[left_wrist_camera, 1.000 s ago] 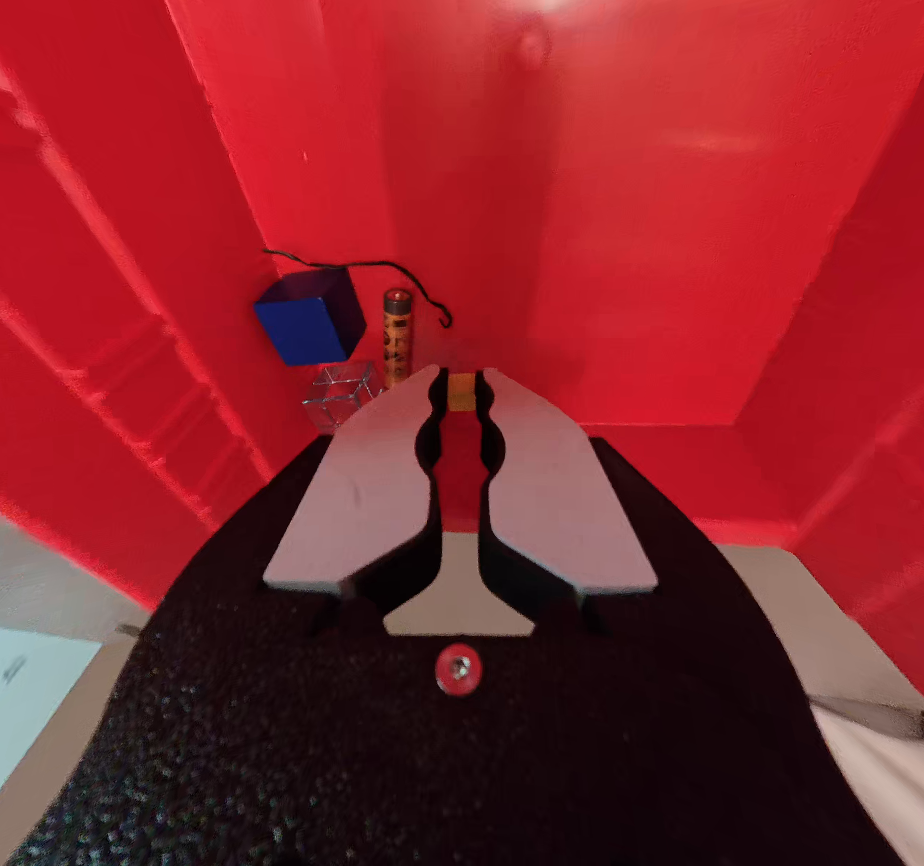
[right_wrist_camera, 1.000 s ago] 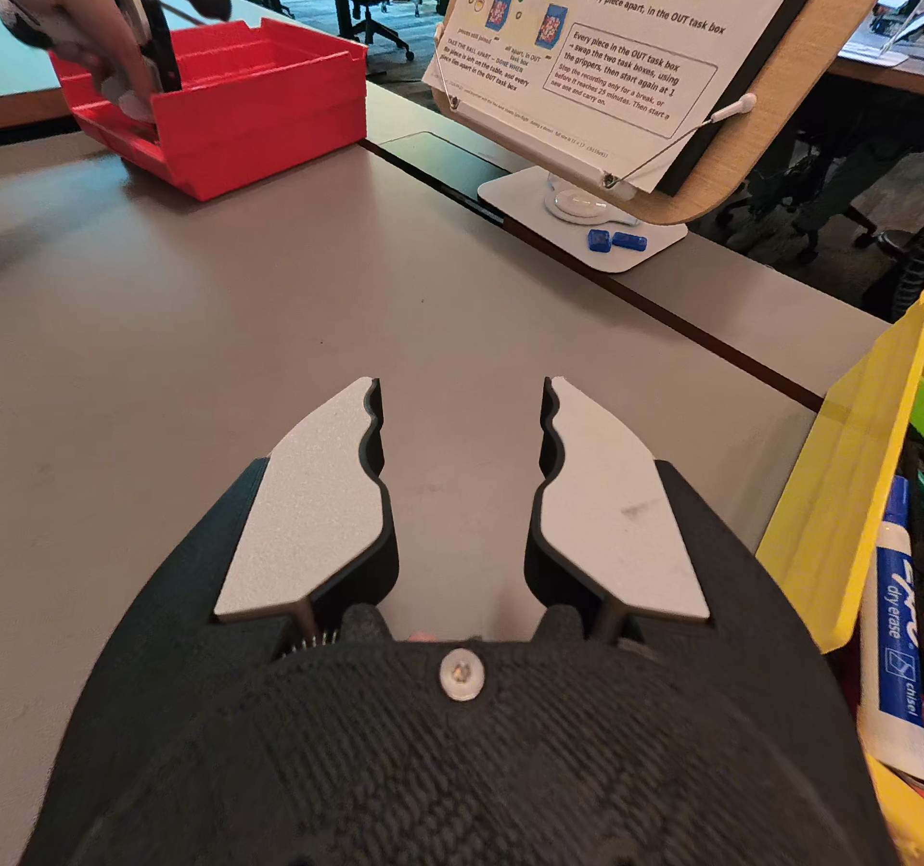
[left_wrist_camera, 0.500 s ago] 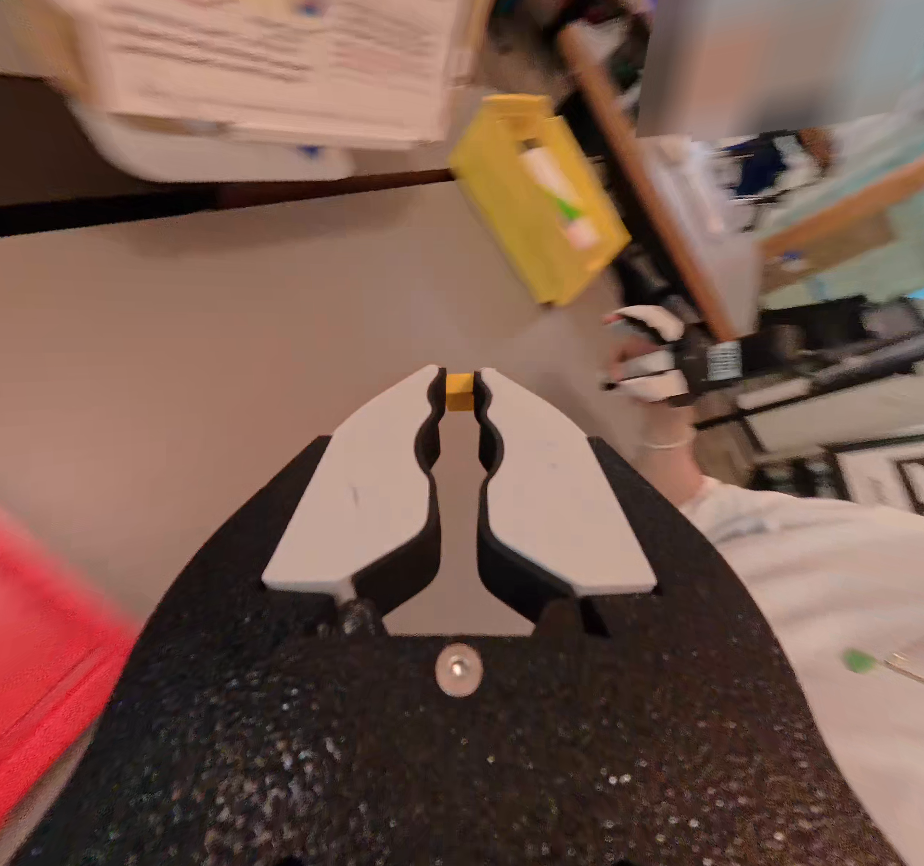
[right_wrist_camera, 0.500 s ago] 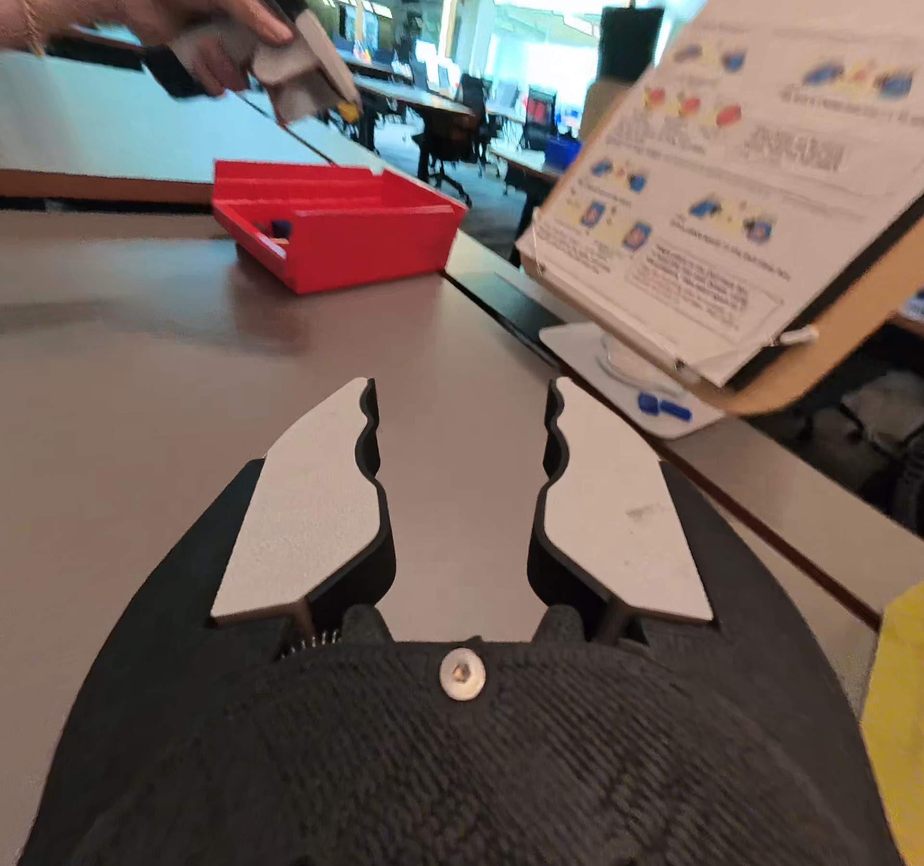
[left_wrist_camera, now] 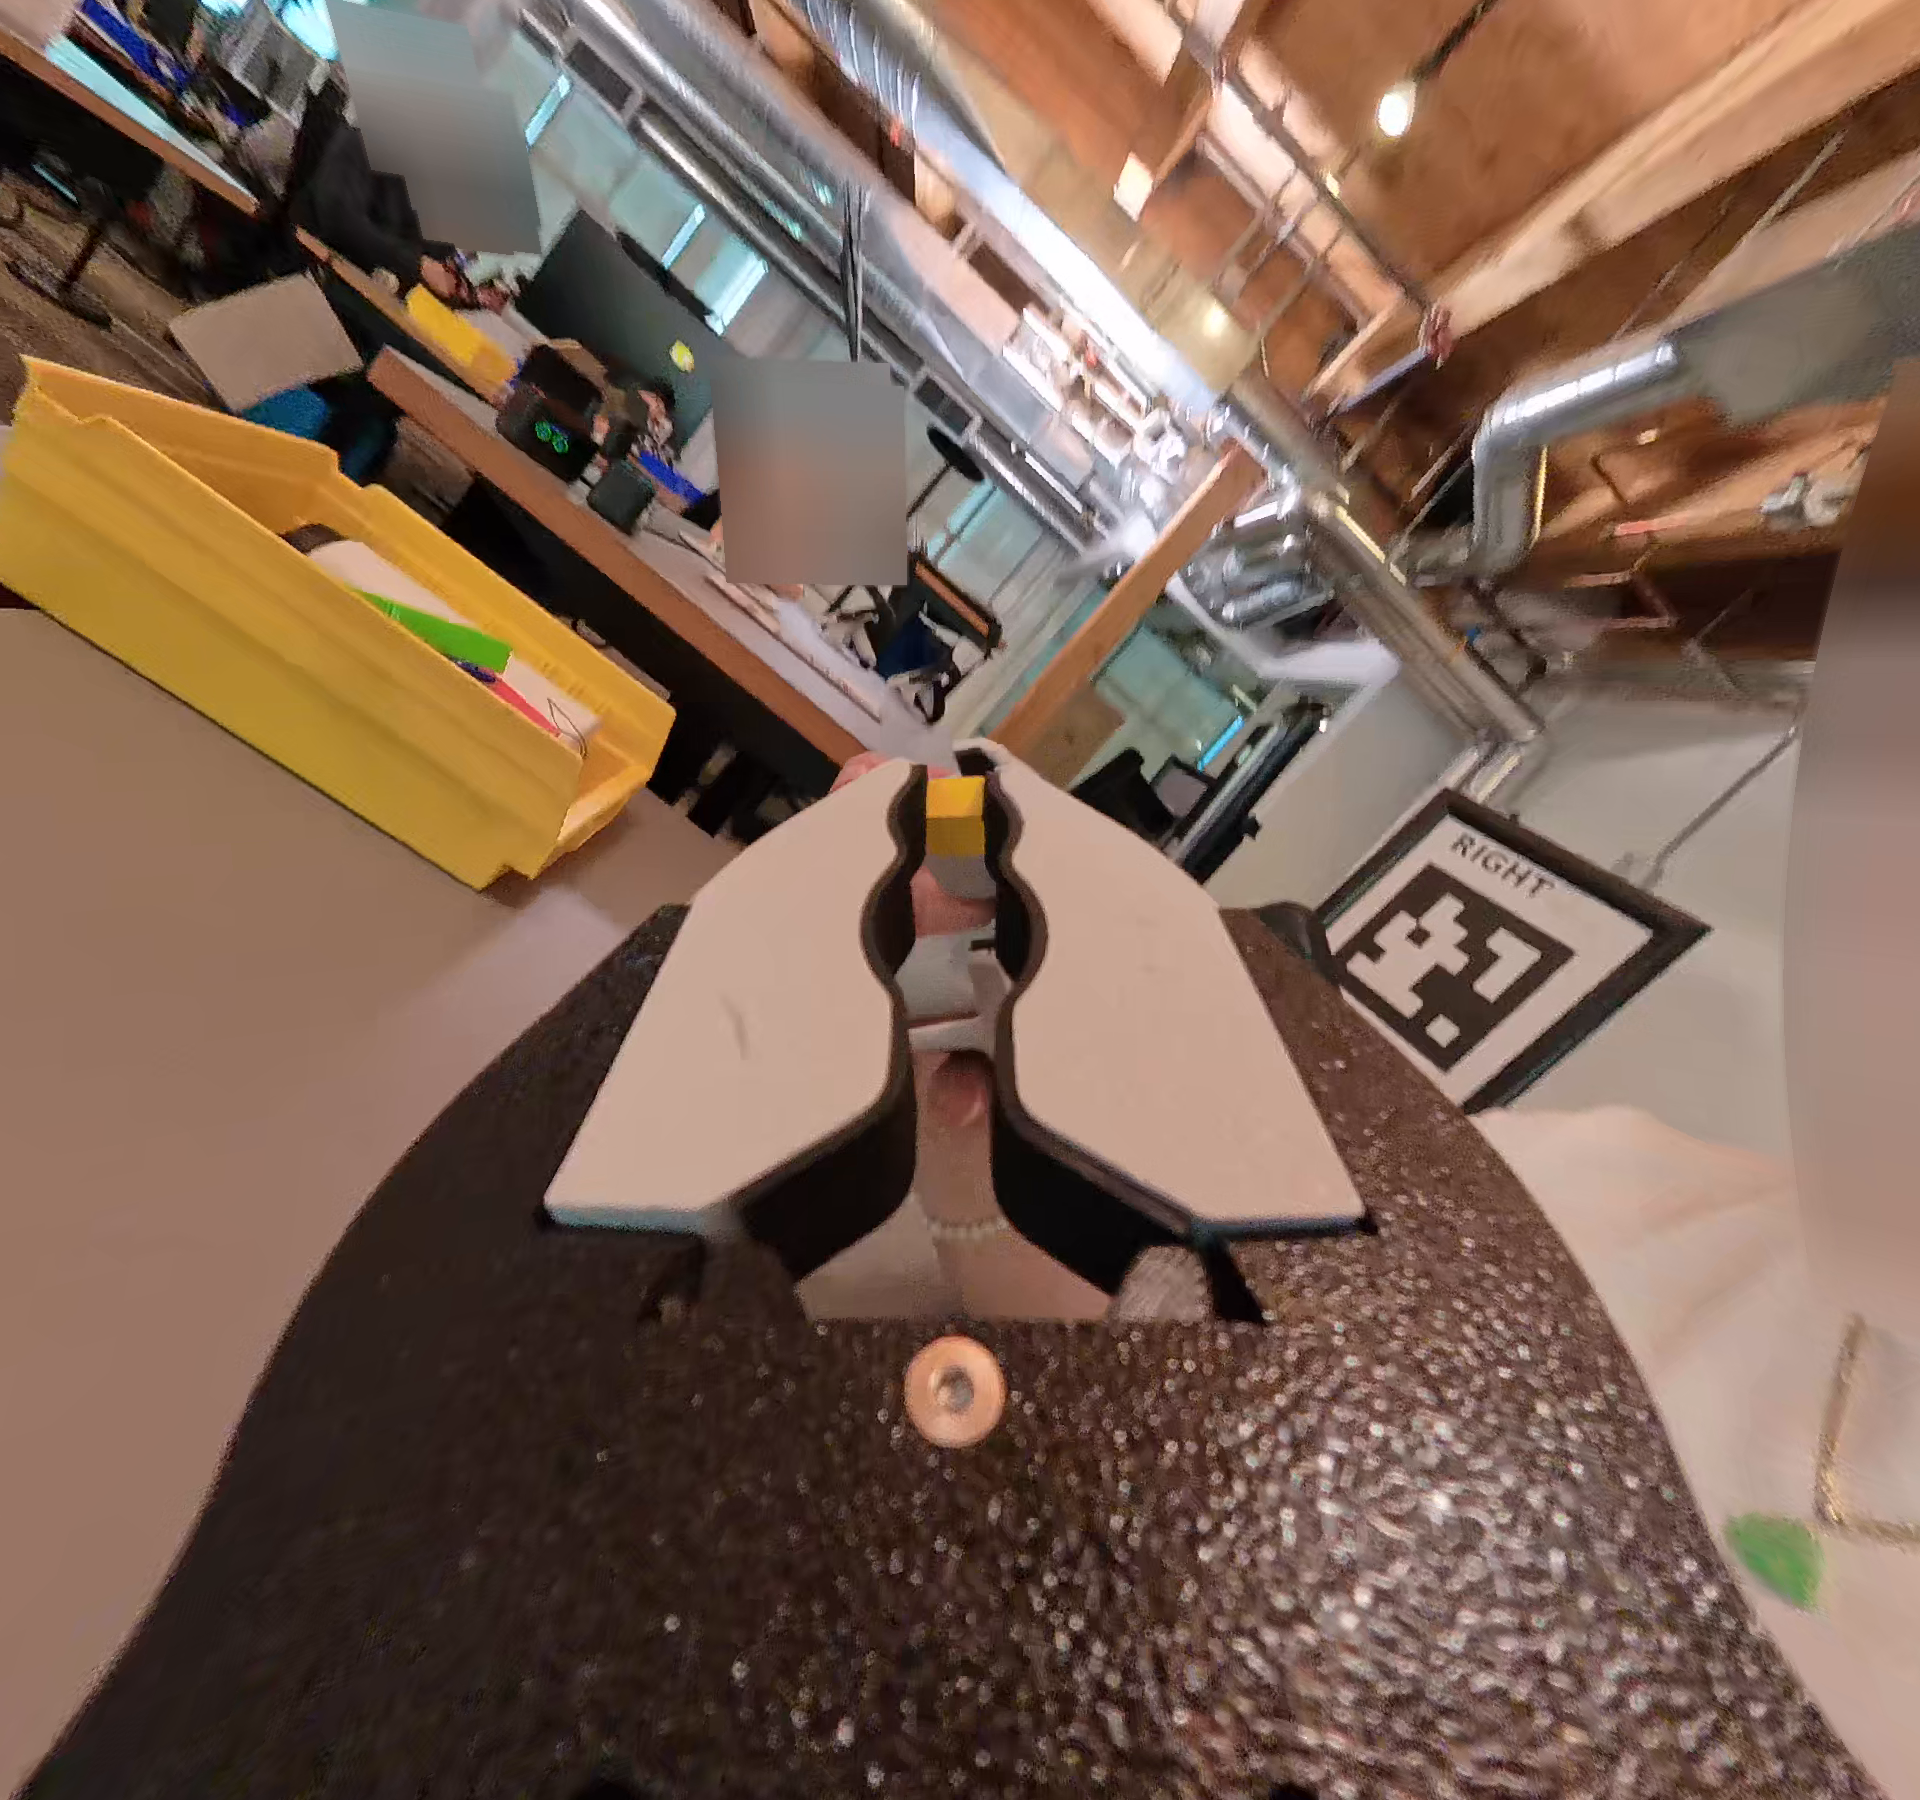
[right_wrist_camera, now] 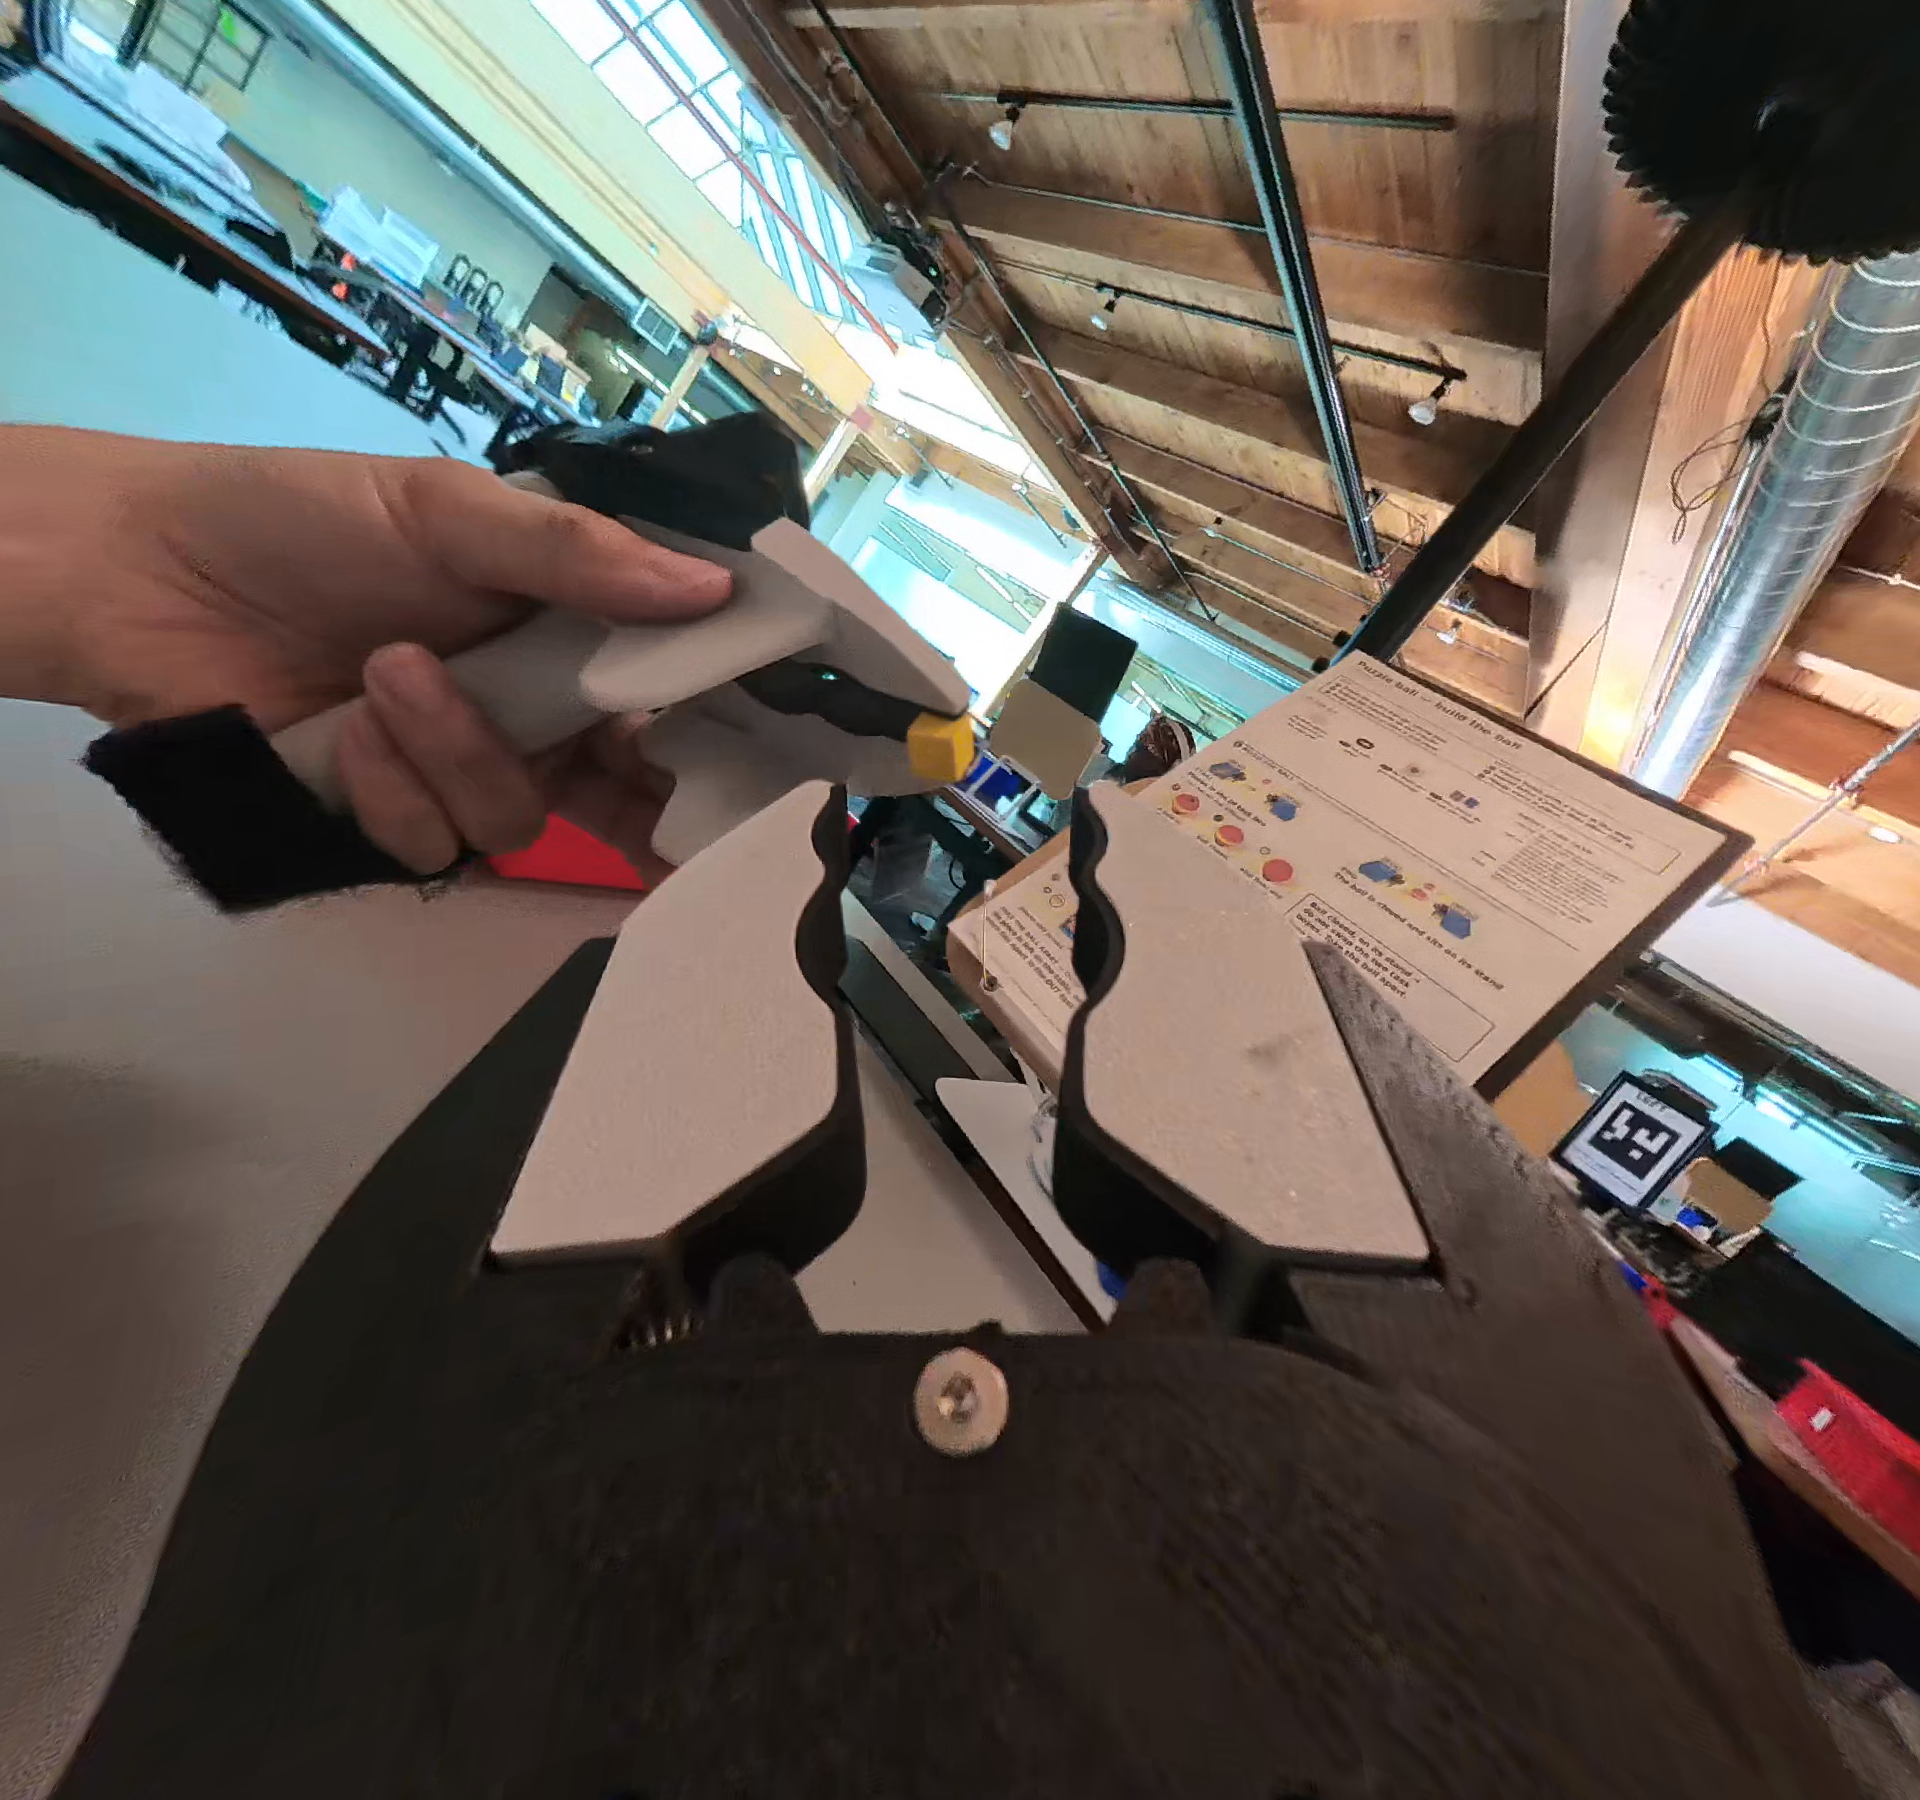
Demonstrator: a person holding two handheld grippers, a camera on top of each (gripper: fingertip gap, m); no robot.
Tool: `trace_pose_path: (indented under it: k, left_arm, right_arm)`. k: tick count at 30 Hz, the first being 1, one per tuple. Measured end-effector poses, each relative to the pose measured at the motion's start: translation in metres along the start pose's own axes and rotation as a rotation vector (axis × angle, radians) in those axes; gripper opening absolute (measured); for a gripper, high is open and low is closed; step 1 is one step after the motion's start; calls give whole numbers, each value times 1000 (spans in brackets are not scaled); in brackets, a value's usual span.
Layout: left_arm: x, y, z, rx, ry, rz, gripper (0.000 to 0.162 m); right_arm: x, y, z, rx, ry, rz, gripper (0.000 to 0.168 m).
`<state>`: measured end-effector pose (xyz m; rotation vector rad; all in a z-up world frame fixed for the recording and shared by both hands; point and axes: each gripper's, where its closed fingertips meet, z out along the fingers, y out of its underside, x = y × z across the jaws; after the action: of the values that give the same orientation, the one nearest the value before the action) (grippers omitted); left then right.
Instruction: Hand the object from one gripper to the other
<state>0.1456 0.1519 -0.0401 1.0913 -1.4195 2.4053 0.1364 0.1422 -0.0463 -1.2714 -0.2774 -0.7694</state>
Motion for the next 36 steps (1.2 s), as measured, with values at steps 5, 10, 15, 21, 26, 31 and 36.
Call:
trace_pose_path:
  k: [5, 10, 15, 21, 26, 31, 36]
  left_arm:
    - [6, 12, -2, 111, 47, -73, 10]
    - [3, 19, -9, 139, 37, -122, 10]
    - [3, 19, -12, 153, 28, -122, 10]
    - [5, 19, -9, 166, 36, -136, 10]
    - [3, 18, -8, 166, 13, -104, 10]
    - [8, 22, -15, 86, -7, 131, 10]
    - [18, 29, -31, -96, -133, 704, 14]
  right_arm:
    - [-14, -1, 5, -31, -27, -12, 32]
    - [-23, -4, 8, -33, -43, -1, 17]
    - [-25, -2, 10, -41, -48, 16, 11]
    - [-22, 0, 9, -36, -35, 36, 13]
    - [-21, 2, 9, -46, -36, 25, 11]
    - [-28, 0, 6, -29, -189, 195, 10]
    - [-36, -1, -6, -3, -447, 567, 10]
